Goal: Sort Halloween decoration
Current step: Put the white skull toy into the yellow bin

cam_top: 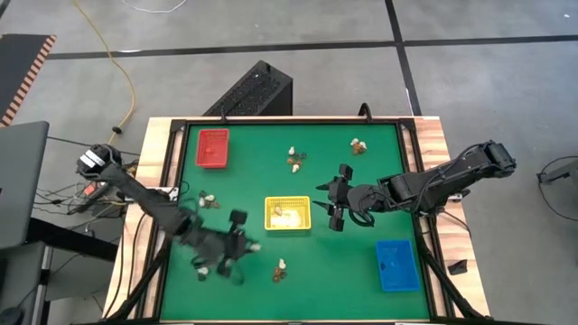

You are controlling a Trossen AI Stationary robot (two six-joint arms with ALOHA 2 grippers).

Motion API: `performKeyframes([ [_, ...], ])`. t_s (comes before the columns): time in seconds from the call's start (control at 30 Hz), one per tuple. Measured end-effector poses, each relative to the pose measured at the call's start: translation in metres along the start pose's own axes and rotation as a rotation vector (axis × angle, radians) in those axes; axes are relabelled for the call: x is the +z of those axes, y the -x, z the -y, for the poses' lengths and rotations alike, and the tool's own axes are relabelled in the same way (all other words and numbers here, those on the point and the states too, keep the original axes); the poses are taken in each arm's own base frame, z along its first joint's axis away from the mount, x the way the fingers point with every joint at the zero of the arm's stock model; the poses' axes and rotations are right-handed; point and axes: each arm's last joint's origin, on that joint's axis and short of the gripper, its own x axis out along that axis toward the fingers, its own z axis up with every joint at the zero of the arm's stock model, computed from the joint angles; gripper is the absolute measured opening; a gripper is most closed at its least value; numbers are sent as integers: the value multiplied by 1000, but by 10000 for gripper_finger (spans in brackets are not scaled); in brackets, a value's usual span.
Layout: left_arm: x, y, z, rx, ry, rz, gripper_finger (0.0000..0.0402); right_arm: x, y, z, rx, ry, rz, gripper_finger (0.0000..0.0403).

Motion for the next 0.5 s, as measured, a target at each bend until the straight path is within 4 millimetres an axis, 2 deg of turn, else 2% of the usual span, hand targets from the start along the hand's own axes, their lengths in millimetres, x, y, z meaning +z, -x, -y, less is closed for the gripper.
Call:
performKeyframes([
  [0.17,-11,-34,-57,150,92,-75,70,-2,0,0,-2,10,-18,218],
  [0.3,-24,-50,-93,127,169,-124,70,-5,0,1,-8,26,-51,218],
  [0.5,-38,-68,-116,6,260,-141,77,-6,-1,4,-18,26,-60,218],
])
